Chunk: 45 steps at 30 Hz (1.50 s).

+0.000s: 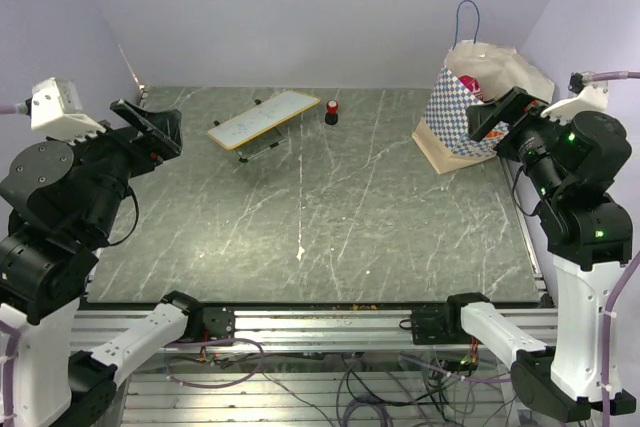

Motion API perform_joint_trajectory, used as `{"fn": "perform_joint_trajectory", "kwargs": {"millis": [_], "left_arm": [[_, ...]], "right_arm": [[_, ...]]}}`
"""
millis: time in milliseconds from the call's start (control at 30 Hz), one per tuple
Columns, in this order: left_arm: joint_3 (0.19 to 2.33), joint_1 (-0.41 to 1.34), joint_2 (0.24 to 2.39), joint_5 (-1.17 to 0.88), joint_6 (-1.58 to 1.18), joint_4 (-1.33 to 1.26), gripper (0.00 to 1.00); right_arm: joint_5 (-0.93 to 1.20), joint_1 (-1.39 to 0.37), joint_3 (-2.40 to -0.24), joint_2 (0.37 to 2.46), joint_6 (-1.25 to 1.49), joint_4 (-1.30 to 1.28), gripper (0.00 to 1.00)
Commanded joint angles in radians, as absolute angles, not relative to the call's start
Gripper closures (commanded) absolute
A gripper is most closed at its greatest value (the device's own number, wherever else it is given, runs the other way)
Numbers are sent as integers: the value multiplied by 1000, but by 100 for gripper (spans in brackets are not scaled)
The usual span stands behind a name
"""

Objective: Take the snacks out of the paper bag
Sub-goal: Move the paper bag to the center of the board.

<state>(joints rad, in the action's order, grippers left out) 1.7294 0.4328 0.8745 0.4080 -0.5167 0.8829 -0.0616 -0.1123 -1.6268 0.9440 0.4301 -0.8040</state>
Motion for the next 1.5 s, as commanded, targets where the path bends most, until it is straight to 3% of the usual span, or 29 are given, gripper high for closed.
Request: {"fn": "perform_joint_trajectory", "kwargs": {"millis": [0,600,1033,1300,1467], "left_arm": [[1719,457,852,422,-585,922,1],[1710,507,856,408,-707,1009,3],[1656,514,914,431,-567,870,1],[1620,515,1037,382,-493,753,0],[1711,515,1160,462,-380,742,0]], "right_arm": [[-121,-111,-1612,936,434,-855,0],[-197,-109,-1572,994,438,-969,0],[-175,-107,-1447,1192,461,-555,0],[-247,-100,-1570,1468,453,-306,0],[-235,-55,-1665,1629,461,-187,0]]}}
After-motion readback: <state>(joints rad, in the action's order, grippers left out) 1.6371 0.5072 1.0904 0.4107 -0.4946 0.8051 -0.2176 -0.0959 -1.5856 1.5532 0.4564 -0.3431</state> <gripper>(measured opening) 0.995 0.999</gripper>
